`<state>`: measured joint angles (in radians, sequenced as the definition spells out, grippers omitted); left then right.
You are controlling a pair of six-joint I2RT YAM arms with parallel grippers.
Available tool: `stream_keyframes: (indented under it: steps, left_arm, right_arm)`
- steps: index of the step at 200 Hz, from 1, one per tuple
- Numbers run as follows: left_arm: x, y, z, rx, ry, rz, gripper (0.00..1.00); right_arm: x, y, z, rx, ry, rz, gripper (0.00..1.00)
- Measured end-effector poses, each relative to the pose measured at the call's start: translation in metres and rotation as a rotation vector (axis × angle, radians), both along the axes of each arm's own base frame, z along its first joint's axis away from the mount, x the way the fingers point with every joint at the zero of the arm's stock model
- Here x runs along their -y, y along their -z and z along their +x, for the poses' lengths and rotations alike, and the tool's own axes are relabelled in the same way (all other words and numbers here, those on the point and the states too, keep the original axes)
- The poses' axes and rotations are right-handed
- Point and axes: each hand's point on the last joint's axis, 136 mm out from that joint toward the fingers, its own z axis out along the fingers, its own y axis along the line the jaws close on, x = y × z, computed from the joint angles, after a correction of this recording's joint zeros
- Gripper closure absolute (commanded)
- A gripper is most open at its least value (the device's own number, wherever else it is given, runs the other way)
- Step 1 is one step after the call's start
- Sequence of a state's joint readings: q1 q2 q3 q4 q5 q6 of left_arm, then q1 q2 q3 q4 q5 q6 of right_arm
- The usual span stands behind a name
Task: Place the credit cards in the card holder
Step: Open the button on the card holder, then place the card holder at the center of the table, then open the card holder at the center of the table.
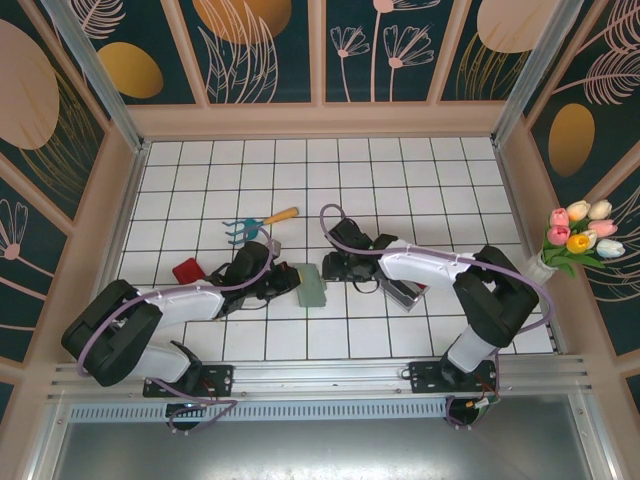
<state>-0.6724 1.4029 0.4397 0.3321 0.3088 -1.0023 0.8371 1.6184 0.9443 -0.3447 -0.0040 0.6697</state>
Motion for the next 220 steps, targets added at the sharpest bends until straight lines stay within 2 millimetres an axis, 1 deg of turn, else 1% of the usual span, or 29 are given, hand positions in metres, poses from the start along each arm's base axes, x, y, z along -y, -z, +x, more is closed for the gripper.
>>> stream_keyframes:
  steps: [13, 45, 65, 88, 108, 131, 145, 153, 167, 170, 171, 175, 188, 196, 204, 220]
  left_arm:
    - [0.0, 0.001, 0.0, -0.002, 0.002, 0.004, 1.0]
    - [-0.001, 0.003, 0.001, -0.007, -0.001, 0.007, 1.0]
    - [0.0, 0.003, 0.002, -0.005, 0.0, 0.006, 1.0]
    - [0.0, 0.002, 0.002, -0.005, 0.0, 0.006, 1.0]
    - [0.0, 0.002, 0.002, -0.005, 0.0, 0.007, 1.0]
    - [0.0, 0.003, 0.002, -0.006, -0.001, 0.008, 1.0]
    - [-0.001, 0.003, 0.002, -0.007, -0.002, 0.012, 1.0]
    - [-0.001, 0.004, 0.001, -0.007, -0.002, 0.014, 0.96]
    - [-0.002, 0.005, 0.001, -0.011, -0.005, 0.021, 0.9]
    - [-0.002, 0.006, 0.001, -0.012, -0.005, 0.023, 0.86]
    - [-0.002, 0.006, 0.001, -0.013, -0.005, 0.023, 0.86]
    - [-0.003, 0.006, 0.001, -0.013, -0.005, 0.027, 0.79]
    - [-0.005, 0.008, 0.001, -0.011, -0.006, 0.047, 0.57]
    - [-0.009, 0.012, 0.001, -0.019, -0.017, 0.068, 0.47]
    - [-0.013, 0.015, 0.001, -0.026, -0.028, 0.088, 0.41]
    - [-0.02, 0.018, -0.001, -0.036, -0.046, 0.124, 0.34]
  right_arm:
    - [-0.009, -0.003, -0.003, -0.017, -0.022, 0.043, 0.36]
    - [-0.027, -0.007, -0.008, -0.048, -0.068, 0.114, 0.35]
    - [-0.032, -0.002, -0.012, -0.068, -0.089, 0.116, 0.35]
    - [-0.032, 0.01, -0.019, -0.096, -0.105, 0.087, 0.36]
    - [-0.029, 0.015, -0.024, -0.107, -0.115, 0.058, 0.44]
    - [-0.022, 0.018, -0.023, -0.096, -0.109, 0.02, 0.61]
    - [-0.017, 0.021, -0.022, -0.09, -0.105, -0.002, 0.74]
    - [-0.013, 0.023, -0.022, -0.089, -0.101, -0.011, 0.83]
    - [-0.006, 0.025, -0.024, -0.093, -0.091, -0.017, 0.94]
    - [-0.006, 0.025, -0.024, -0.095, -0.087, -0.014, 0.95]
    - [-0.005, 0.024, -0.025, -0.095, -0.089, -0.015, 0.96]
    - [-0.005, 0.023, -0.025, -0.095, -0.086, -0.008, 0.98]
    - [-0.007, 0.015, -0.025, -0.083, -0.092, 0.019, 1.0]
    - [-0.009, 0.007, -0.025, -0.069, -0.097, 0.043, 1.0]
    - [-0.011, -0.001, -0.025, -0.056, -0.101, 0.071, 1.0]
    - [-0.018, -0.023, -0.024, -0.027, -0.116, 0.145, 1.0]
